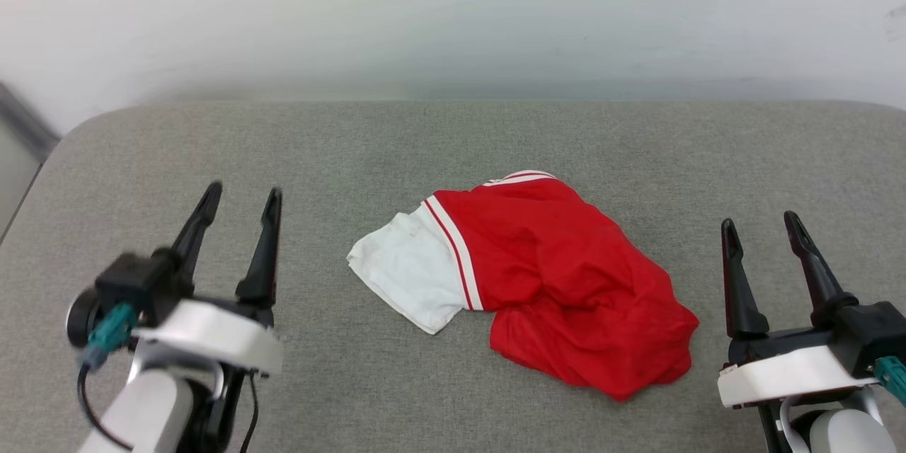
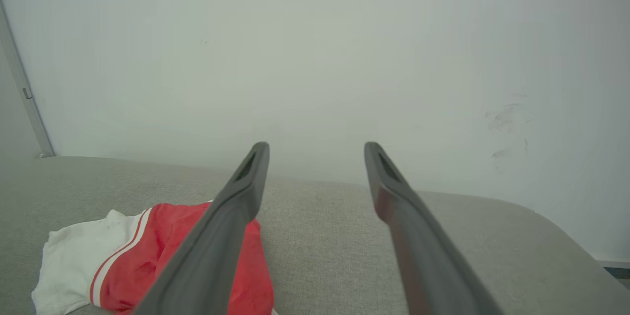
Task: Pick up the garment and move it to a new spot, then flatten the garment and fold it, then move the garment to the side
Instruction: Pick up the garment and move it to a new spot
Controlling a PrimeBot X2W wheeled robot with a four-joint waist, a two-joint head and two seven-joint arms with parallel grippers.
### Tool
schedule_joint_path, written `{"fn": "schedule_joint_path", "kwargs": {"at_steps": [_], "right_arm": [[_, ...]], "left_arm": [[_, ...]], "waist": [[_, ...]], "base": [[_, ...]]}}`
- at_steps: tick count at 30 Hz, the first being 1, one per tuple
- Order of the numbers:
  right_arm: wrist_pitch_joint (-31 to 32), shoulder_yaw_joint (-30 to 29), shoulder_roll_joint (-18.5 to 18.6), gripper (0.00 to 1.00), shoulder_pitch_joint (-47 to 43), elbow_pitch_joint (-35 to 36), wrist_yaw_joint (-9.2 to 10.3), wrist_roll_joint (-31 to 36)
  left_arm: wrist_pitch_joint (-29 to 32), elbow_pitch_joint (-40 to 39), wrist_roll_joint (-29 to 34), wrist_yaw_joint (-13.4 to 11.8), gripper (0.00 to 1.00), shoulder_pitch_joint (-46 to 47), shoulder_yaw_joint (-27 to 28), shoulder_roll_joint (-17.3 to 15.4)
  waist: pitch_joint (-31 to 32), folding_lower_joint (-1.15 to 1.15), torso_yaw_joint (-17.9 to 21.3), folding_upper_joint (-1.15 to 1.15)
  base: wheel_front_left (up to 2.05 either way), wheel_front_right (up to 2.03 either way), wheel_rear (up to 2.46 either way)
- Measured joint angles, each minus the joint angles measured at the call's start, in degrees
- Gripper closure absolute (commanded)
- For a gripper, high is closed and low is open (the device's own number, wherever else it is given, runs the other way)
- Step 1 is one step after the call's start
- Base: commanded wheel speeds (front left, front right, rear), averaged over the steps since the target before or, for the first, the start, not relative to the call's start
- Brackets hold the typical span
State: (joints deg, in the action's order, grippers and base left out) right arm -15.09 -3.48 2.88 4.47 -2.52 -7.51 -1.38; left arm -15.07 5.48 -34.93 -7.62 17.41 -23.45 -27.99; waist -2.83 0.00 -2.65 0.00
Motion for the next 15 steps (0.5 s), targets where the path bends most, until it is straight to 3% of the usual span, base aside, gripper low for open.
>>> {"fn": "schedule_joint_path", "kwargs": {"at_steps": [3,6,15], "right_arm": [[-0.01,-0.02,0.0,0.0,-0.21,0.14,0.0,0.0],[0.0,-0.15,0.01,0.0,-0.75,0.29,0.0,-0.01],[0.0,0.53,0.01,0.0,-1.07,0.29,0.0,-0.16]], "left_arm": [[0.0,-3.96,2.88,0.14,0.0,-7.35,4.92,2.32],[0.0,-6.44,4.78,1.86,0.0,-13.07,7.98,5.47],[0.0,-6.66,10.11,6.7,0.0,-18.43,11.66,11.03]], "waist": [[0.18,0.0,-0.08,0.0],[0.3,0.0,-0.2,0.0],[0.49,0.0,-0.09,0.0]], "base": [[0.0,0.0,0.0],[0.0,0.0,0.0],[0.0,0.0,0.0]]}}
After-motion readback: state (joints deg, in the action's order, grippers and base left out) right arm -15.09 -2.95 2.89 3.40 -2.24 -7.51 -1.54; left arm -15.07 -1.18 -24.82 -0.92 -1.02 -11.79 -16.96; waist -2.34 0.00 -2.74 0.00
